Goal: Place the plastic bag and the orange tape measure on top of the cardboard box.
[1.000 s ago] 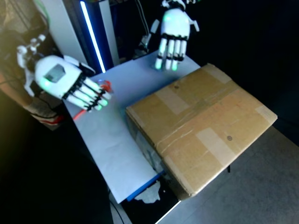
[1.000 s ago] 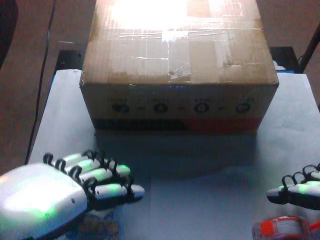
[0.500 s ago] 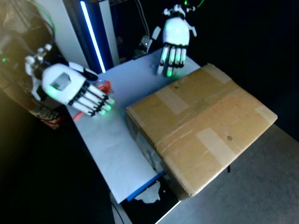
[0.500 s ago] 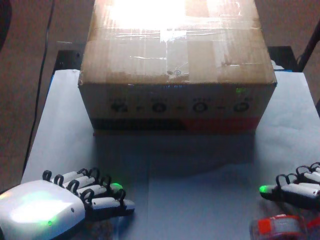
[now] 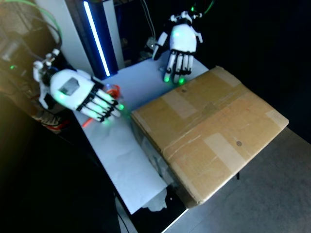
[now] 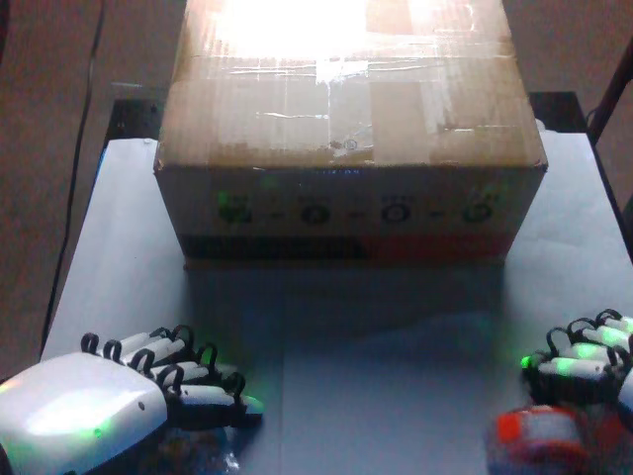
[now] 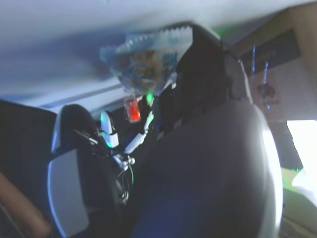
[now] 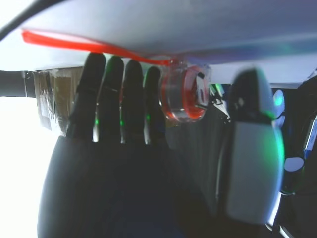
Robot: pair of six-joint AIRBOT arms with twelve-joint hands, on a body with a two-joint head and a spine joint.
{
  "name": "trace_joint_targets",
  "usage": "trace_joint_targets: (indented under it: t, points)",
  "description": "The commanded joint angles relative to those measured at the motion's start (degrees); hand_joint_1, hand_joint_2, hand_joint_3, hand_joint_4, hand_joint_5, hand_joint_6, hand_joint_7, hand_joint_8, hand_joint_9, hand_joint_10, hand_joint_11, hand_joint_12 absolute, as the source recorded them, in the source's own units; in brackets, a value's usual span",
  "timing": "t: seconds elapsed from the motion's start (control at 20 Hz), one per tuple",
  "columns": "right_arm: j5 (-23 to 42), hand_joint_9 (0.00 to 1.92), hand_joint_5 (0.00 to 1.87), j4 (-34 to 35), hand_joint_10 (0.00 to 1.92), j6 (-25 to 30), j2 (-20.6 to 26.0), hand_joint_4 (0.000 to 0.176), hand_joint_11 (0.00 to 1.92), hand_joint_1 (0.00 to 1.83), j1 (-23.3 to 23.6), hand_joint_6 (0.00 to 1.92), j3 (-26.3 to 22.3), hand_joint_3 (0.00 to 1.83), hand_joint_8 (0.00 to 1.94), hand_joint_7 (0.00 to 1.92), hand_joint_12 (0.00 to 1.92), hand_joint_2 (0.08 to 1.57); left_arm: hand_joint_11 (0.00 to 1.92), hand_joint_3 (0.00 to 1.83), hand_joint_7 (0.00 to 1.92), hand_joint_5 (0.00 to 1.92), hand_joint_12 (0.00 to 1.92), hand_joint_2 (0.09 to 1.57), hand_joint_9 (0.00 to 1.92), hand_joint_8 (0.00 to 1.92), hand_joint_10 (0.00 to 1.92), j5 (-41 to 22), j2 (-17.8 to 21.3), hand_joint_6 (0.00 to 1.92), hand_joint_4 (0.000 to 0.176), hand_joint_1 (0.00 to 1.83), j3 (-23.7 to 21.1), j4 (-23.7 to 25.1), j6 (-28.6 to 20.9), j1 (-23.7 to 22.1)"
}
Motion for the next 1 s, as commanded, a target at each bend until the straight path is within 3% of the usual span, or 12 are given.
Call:
trace_joint_targets:
  t: [0.0, 0.05, 0.25, 0.3, 0.35, 0.4, 0.55, 0.65, 0.75, 0.85, 0.9, 0.95]
  points:
    - [0.67, 0.83, 0.78, -0.27, 1.49, 0.14, -0.54, 0.0, 0.83, 1.35, -0.05, 1.11, -0.14, 0.0, 1.43, 0.74, 1.7, 1.2, 0.41, 0.0, 0.6, 0.73, 1.73, 1.28, 0.47, 1.56, 1.45, 1.2, -0.14, 1.32, 0.0, 1.12, -0.04, 0.33, 0.17, 0.41]
    - [0.66, 0.85, 0.79, -0.41, 1.45, 0.15, -0.49, 0.0, 0.84, 1.36, 0.09, 1.11, -0.18, 0.0, 1.39, 0.75, 1.69, 1.19, 0.5, 0.0, 0.61, 0.71, 1.72, 1.27, 0.64, 1.51, 1.6, 1.37, -0.09, 1.31, 0.0, 1.26, -0.04, 0.26, 0.17, 0.48]
    - [0.65, 1.06, 0.97, -1.06, 1.56, 0.16, -0.08, 0.0, 1.04, 1.25, 0.95, 0.81, -0.31, 0.0, 1.47, 0.87, 1.73, 1.16, 0.71, 0.0, 0.74, 0.67, 1.6, 1.22, 0.81, 1.39, 1.49, 2.86, -0.33, 1.24, 0.0, 1.34, 0.05, -0.6, 0.17, 0.65]
    - [0.65, 1.08, 0.97, -1.06, 1.58, 0.16, -0.05, 0.0, 1.07, 1.26, 1.0, 0.81, -0.31, 0.0, 1.46, 0.87, 1.74, 1.16, 0.78, 0.0, 0.8, 0.77, 1.59, 1.19, 0.89, 1.33, 1.44, 3.16, -0.41, 1.07, 0.0, 1.35, 0.09, -0.8, 0.17, 0.72]
    - [0.63, 1.09, 0.99, -1.06, 1.61, 0.16, 0.02, 0.0, 1.09, 1.26, 1.06, 0.8, -0.3, 0.0, 1.48, 0.86, 1.76, 1.16, 0.77, 0.0, 0.76, 0.73, 1.59, 1.2, 0.83, 1.35, 1.47, 3.8, -0.61, 1.18, 0.0, 1.35, 0.3, -1.36, 0.17, 0.85]
    - [0.61, 1.11, 1.0, -1.06, 1.62, 0.16, 0.1, 0.0, 1.11, 1.26, 1.11, 0.78, -0.3, 0.0, 1.48, 0.86, 1.77, 1.15, 0.81, 0.0, 0.82, 0.78, 1.56, 1.18, 0.87, 1.26, 1.4, 4.12, -0.83, 1.13, 0.0, 1.36, 0.57, -1.63, 0.17, 0.88]
    - [0.4, 1.11, 1.0, -1.05, 1.66, 0.16, 0.27, 0.0, 1.12, 1.25, 1.25, 0.76, -0.27, 0.0, 1.52, 0.83, 1.8, 1.16, 0.66, 0.0, 0.72, 0.72, 1.62, 1.23, 0.77, 1.45, 1.51, 4.83, -1.47, 1.22, 0.0, 1.34, 1.08, -2.1, 0.16, 0.9]
    - [0.29, 1.1, 0.99, -1.05, 1.69, 0.17, 0.55, 0.0, 1.11, 1.25, 1.42, 0.77, -0.3, 0.0, 1.55, 0.82, 1.81, 1.17, 0.69, 0.0, 0.74, 0.73, 1.54, 1.21, 0.81, 1.4, 1.45, 5.59, -1.61, 1.18, 0.0, 1.35, 1.11, -2.25, 0.16, 0.89]
    - [0.21, 1.11, 0.99, -1.07, 1.67, 0.19, 1.09, 0.0, 1.11, 1.25, 1.88, 0.76, -0.41, 0.0, 1.54, 0.82, 1.8, 1.17, 0.74, 0.0, 0.67, 0.68, 1.56, 1.24, 0.79, 1.5, 1.54, 6.14, -1.5, 1.2, 0.0, 1.34, 1.13, -2.19, 0.15, 0.87]
    - [-1.16, 1.12, 0.97, -2.25, 1.66, 0.63, 2.7, 0.0, 1.13, 1.25, 2.82, 0.79, -1.25, 0.0, 1.53, 0.83, 1.81, 1.17, 0.79, 0.0, 0.71, 0.66, 1.51, 1.23, 0.81, 1.42, 1.53, 7.35, -0.93, 1.23, 0.0, 1.34, 0.8, -1.62, 0.13, 0.62]
    - [-2.43, 1.12, 0.92, -3.14, 1.9, 1.18, 3.52, 0.0, 1.21, 1.23, 3.24, 0.86, -1.7, 0.01, 1.66, 0.74, 1.92, 1.21, 0.8, 0.0, 0.7, 0.67, 1.52, 1.23, 0.81, 1.43, 1.54, 8.03, -0.56, 1.22, 0.0, 1.34, 0.54, -1.3, 0.12, 0.28]
    - [-3.87, 1.13, 0.95, -3.95, 1.82, 1.69, 4.35, 0.0, 1.19, 1.24, 3.74, 0.81, -2.1, 0.0, 1.62, 0.77, 1.9, 1.19, 0.76, 0.0, 0.71, 0.7, 1.53, 1.23, 0.8, 1.42, 1.53, 8.97, -0.14, 1.18, 0.0, 1.34, 0.27, -0.85, 0.11, -0.13]
